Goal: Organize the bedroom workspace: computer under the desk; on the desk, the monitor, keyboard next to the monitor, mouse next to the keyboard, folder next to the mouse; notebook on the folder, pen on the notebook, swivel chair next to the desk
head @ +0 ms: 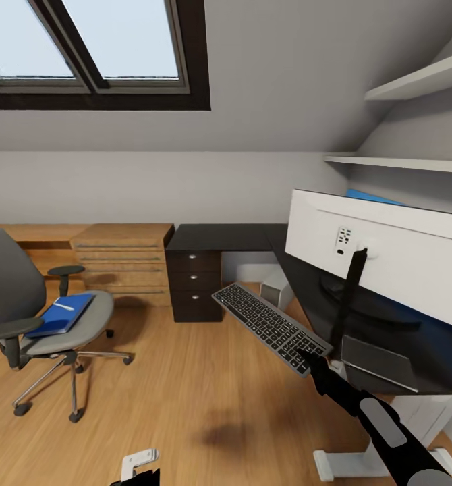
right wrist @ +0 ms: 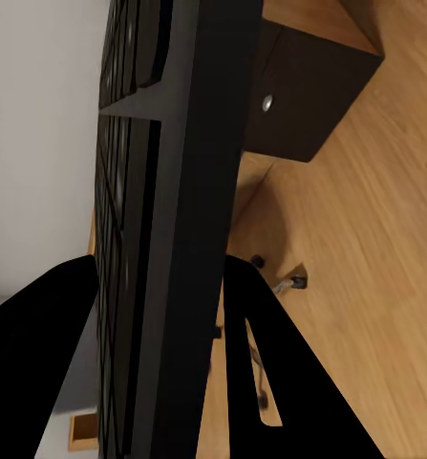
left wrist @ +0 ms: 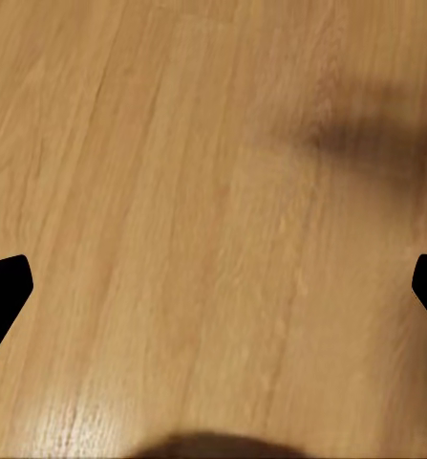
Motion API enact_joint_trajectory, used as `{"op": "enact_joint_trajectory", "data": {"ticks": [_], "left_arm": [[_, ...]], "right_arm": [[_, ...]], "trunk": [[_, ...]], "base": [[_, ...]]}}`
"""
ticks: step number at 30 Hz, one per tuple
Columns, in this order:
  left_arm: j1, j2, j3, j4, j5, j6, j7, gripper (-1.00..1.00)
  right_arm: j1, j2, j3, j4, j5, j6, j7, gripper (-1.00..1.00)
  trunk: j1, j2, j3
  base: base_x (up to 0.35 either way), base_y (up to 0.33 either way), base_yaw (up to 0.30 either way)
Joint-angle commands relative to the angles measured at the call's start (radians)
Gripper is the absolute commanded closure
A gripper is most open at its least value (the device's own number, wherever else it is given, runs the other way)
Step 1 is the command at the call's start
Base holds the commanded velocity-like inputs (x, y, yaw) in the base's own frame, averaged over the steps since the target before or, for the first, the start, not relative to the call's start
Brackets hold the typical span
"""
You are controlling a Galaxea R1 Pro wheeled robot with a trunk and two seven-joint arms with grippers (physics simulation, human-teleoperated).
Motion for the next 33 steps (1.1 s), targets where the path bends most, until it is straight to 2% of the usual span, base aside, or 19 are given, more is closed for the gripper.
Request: {"op": "enact_joint_trajectory", "data": {"ticks": [1,18,24,33], "left_arm": [[0.000,0.000,0.001,-0.002,0.006,0.003,0.002,-1.00],[0.000,0.000,0.001,-0.001,0.006,0.002,0.000,-1.00],[0.000,0.000,0.001,0.022,0.005,-0.061,0.001,-1.00],[0.000,0.000,0.001,0.026,0.005,-0.073,0.000,-1.00]], "right_arm": [[-0.001,-0.001,0.003,0.001,-0.009,0.002,0.001,1.00],[-0.001,-0.002,0.004,0.000,-0.007,0.002,-0.001,1.00],[-0.001,-0.002,0.004,0.000,-0.006,0.001,-0.001,1.00],[-0.001,-0.002,0.004,-0.001,-0.006,0.001,0.001,1.00]], "trunk": [[0.000,-0.001,-0.001],[0.000,-0.001,-0.001],[0.000,-0.001,-0.001],[0.000,-0.001,-0.001]], "base": [[0.214,0.000,0.000],[0.249,0.074,0.000],[0.329,0.079,0.000],[0.332,0.078,0.000]]}}
